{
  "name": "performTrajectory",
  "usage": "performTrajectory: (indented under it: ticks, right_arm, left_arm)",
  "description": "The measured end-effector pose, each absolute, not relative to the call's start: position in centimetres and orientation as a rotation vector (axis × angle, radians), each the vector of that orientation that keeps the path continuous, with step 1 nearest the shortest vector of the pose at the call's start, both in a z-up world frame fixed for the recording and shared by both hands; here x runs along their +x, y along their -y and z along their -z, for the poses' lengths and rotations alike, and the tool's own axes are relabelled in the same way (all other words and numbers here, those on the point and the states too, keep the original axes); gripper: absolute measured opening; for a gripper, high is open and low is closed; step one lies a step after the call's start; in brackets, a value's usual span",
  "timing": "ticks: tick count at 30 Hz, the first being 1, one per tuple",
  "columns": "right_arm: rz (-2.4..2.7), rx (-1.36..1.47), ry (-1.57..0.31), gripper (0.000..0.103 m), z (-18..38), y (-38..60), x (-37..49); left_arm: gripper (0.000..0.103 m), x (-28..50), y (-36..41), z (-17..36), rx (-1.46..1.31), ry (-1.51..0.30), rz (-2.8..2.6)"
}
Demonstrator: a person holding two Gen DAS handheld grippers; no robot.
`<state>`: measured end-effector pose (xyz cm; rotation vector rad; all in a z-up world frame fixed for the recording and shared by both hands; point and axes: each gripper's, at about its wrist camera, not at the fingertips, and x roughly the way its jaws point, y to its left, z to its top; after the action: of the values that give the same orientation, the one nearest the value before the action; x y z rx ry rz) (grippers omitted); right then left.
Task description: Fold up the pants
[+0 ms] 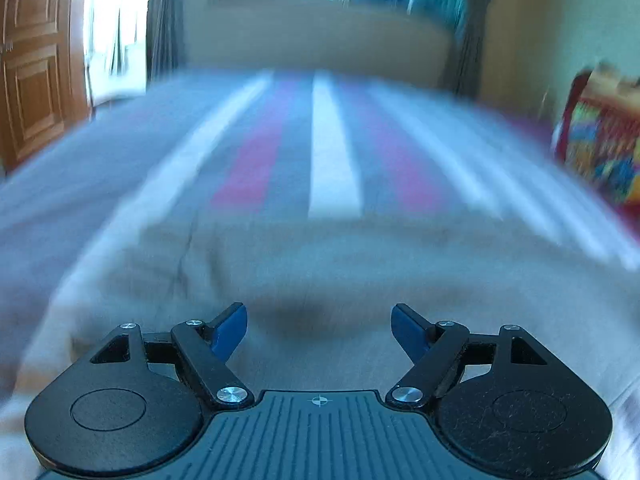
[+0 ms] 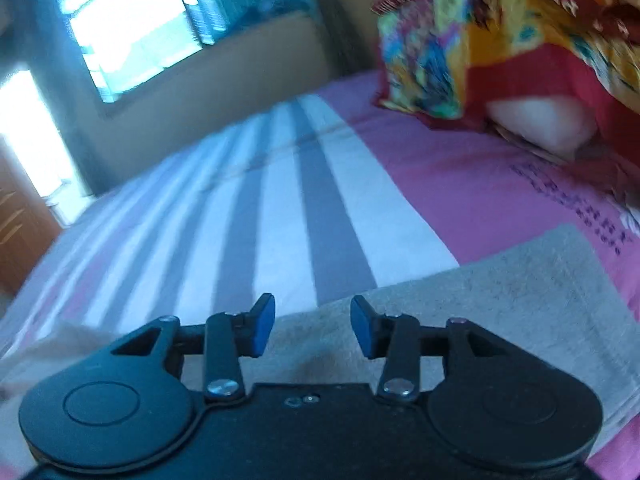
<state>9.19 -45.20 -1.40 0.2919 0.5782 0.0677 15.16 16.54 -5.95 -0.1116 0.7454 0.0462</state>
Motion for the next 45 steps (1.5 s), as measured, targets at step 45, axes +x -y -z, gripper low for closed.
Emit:
performTrajectory:
  ticks: [45]
  right_arm:
    - [0.304, 1.011, -0.391, 0.026, 6.8, 62.1, -4.3]
  left_arm:
    - [0.093, 10.5, -16.9, 4.5, -0.135, -0.672, -0.096]
